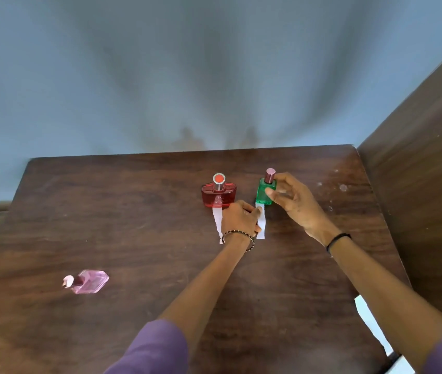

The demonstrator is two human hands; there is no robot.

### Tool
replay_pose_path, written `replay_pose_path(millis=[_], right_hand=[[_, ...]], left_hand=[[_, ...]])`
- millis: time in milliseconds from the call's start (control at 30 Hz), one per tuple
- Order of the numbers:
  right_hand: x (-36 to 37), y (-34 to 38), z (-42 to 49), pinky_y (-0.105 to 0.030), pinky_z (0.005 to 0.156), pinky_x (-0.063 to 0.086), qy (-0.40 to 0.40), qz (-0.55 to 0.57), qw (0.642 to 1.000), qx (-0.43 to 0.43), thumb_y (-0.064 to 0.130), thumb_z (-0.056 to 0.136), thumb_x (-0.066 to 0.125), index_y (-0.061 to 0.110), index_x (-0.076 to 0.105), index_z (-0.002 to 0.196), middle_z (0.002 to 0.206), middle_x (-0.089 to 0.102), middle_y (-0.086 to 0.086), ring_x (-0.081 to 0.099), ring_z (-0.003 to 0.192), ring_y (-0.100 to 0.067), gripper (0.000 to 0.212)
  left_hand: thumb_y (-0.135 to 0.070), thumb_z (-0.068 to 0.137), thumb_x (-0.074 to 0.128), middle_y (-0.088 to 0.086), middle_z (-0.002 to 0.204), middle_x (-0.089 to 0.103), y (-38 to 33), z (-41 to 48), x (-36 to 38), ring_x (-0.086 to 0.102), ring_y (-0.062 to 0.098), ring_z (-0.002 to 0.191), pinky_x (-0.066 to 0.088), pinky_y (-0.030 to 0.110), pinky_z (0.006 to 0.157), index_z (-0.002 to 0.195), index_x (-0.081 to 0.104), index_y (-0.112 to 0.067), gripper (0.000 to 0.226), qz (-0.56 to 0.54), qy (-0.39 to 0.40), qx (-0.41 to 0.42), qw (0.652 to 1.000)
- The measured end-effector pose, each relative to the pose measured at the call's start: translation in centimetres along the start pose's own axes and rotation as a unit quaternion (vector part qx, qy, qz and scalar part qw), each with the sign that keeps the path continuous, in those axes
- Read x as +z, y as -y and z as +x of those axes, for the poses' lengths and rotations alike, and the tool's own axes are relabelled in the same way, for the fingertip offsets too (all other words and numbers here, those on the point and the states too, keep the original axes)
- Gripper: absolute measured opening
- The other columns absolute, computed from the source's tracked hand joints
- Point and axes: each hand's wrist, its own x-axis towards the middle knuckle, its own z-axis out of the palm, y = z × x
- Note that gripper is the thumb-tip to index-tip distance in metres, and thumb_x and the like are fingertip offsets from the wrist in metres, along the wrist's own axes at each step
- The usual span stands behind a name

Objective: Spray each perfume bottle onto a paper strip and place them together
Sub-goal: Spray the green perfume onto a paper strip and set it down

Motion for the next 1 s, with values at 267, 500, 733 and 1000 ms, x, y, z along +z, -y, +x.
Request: replay_pose_path(millis=[267,500,733,1000], right_hand=[[0.2,0.2,0.4,-0.027,0.106,0.048,0.027,-0.008,1.0,-0.008,0.012,0.097,0.069,0.015,0.063,0.124,0.128,0.071,0.002,0.064,0.124,-0.01,0.027],[-0.1,0.4,0.8,-0.034,0.111,0.047,0.052,-0.037,0.998,-0.011,0.016,0.098,0.068,0.017,0.062,0.122,0.129,0.07,0.005,0.063,0.124,-0.007,0.025],[-0.2,-0.3,0.3,-0.03,0.111,0.043,0.036,-0.067,0.997,0.018,0.009,0.096,0.071,0.02,0.056,0.132,0.137,0.065,0.004,0.058,0.13,-0.011,0.041],[0.1,-1.5,-1.9,-0.028,0.104,0.051,-0.074,-0.092,0.992,0.054,-0.003,0.093,0.07,0.007,0.057,0.133,0.127,0.07,-0.005,0.065,0.118,-0.014,0.043]], left_hand=[[-0.028,0.09,0.071,0.011,0.066,0.074,-0.3,0.0,0.1,0.074,0.029,0.056,0.062,0.052,0.067,0.076,0.059,-0.018,0.021,0.025,-0.008,0.012,1.0],[-0.031,0.091,0.071,0.008,0.065,0.072,-0.4,0.1,0.1,0.073,0.027,0.053,0.062,0.049,0.064,0.075,0.058,-0.02,0.023,0.036,-0.016,0.017,0.999],[-0.027,0.096,0.063,0.01,0.059,0.066,0.0,-0.2,0.0,0.066,0.031,0.048,0.057,0.037,0.049,0.073,0.053,-0.017,0.027,-0.008,-0.013,0.018,1.0],[-0.021,0.097,0.059,0.008,0.056,0.06,1.3,-2.0,-0.3,0.055,0.024,0.042,0.043,0.021,0.036,0.068,0.049,-0.018,0.031,-0.011,-0.025,0.028,0.999]])
